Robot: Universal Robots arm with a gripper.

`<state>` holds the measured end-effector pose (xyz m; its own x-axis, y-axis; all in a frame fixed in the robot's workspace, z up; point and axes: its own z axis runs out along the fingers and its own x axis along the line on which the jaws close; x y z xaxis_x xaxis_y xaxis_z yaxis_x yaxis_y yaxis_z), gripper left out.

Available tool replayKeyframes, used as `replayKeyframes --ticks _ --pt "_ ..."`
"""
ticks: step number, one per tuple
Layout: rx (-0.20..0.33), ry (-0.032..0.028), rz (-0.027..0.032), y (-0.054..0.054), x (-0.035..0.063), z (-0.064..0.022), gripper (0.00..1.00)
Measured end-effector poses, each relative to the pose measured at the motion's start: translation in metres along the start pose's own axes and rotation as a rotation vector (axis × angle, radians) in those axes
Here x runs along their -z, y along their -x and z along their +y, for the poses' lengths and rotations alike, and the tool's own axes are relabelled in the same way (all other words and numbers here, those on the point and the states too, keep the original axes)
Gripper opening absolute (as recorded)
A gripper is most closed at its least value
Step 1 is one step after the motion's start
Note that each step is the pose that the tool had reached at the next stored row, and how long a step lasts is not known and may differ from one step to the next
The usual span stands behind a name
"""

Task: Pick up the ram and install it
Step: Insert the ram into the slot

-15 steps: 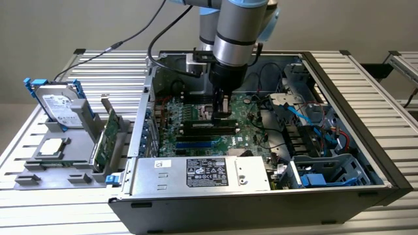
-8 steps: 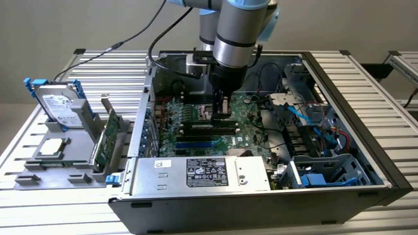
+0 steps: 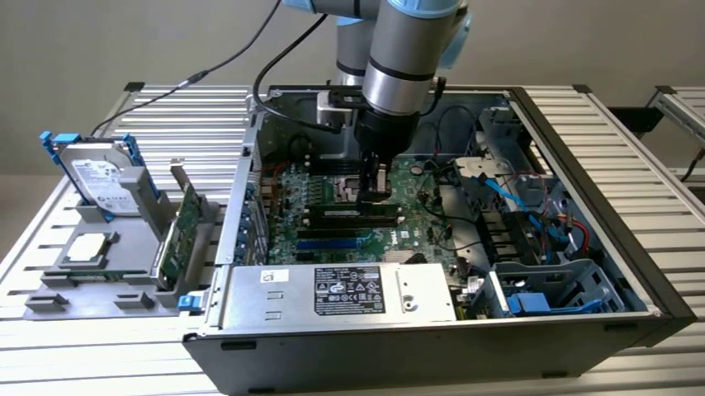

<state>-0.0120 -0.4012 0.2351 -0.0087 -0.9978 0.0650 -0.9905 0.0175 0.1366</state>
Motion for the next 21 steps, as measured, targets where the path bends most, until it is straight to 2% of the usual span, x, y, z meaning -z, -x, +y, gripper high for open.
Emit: replayKeyframes --ticks 7,15,21 --pt "0.000 0.0010 0.0006 -0.0001 -0.0004 -0.0006 0.13" --pt "-0.001 0.0011 0.0056 -0.0001 -0.0014 -0.0007 0.13" --pt "-0.001 0.0009 0.0055 0.0000 -0.0021 -0.0006 0.13"
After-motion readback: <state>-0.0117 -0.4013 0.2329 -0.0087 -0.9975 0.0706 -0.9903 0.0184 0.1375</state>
